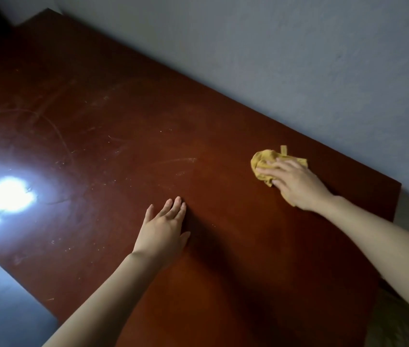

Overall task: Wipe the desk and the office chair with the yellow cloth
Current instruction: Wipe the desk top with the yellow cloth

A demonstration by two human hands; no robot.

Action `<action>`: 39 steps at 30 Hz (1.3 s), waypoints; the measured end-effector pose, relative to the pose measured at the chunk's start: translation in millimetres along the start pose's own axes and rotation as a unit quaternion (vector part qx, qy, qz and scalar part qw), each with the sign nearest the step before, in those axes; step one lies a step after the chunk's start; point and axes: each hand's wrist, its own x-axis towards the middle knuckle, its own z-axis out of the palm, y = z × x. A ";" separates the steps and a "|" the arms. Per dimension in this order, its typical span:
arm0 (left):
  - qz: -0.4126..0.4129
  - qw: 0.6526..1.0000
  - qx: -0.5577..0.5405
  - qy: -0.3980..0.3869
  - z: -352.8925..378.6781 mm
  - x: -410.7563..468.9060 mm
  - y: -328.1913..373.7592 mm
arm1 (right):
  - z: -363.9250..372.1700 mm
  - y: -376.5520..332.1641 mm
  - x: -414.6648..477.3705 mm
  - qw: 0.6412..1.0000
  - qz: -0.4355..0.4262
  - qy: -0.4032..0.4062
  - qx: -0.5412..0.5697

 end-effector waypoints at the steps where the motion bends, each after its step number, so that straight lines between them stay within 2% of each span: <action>1: 0.000 1.000 0.000 0.002 0.8 0.2 0.3 | -4.3 6.6 9.5 1.000 0.013 0.000 -0.003; 8: 0.012 1.000 -0.005 0.013 2.9 2.2 -0.7 | -24.5 19.5 84.6 0.994 0.109 0.020 0.001; 14: 0.015 1.000 -0.017 0.022 6.2 2.5 -3.1 | -11.0 -26.5 138.8 0.979 0.205 0.002 0.010; 20: 0.008 0.999 -0.043 0.030 8.9 0.7 -3.7 | 11.8 -102.4 132.2 0.994 0.105 -0.003 -0.001; 26: -0.009 0.996 -0.060 0.060 22.2 -17.8 -5.9 | 35.2 -155.7 82.6 1.000 0.009 -0.016 -0.018; 30: -0.038 0.995 -0.061 0.072 38.4 -44.3 -8.4 | 47.4 -179.6 44.8 0.999 -0.026 -0.028 -0.025; 34: -0.082 0.992 -0.056 0.079 52.5 -74.0 -18.1 | 58.1 -198.5 7.9 0.998 -0.054 -0.036 -0.027; 39: -0.184 0.978 -0.098 0.022 70.4 -108.0 -35.6 | 71.8 -215.0 -36.9 0.995 -0.094 -0.033 -0.024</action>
